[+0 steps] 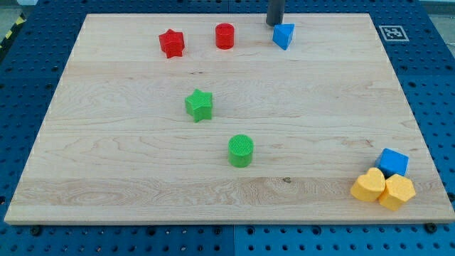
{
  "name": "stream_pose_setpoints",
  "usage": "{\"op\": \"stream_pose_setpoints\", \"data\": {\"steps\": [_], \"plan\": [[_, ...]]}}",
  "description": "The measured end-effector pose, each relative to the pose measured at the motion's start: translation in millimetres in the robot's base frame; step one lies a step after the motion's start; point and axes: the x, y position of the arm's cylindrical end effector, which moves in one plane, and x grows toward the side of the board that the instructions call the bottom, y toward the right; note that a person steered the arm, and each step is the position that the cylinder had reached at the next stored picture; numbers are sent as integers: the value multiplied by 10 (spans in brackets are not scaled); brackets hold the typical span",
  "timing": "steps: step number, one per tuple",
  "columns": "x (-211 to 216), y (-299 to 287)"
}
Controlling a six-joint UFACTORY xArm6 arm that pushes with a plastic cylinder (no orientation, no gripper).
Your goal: Push blue triangle towards the center right
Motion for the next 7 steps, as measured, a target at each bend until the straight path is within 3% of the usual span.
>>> {"op": "stream_pose_setpoints", "data": {"steps": [3, 4, 6, 7], "plan": [[1, -360], [269, -384], [288, -386], [171, -67]]}}
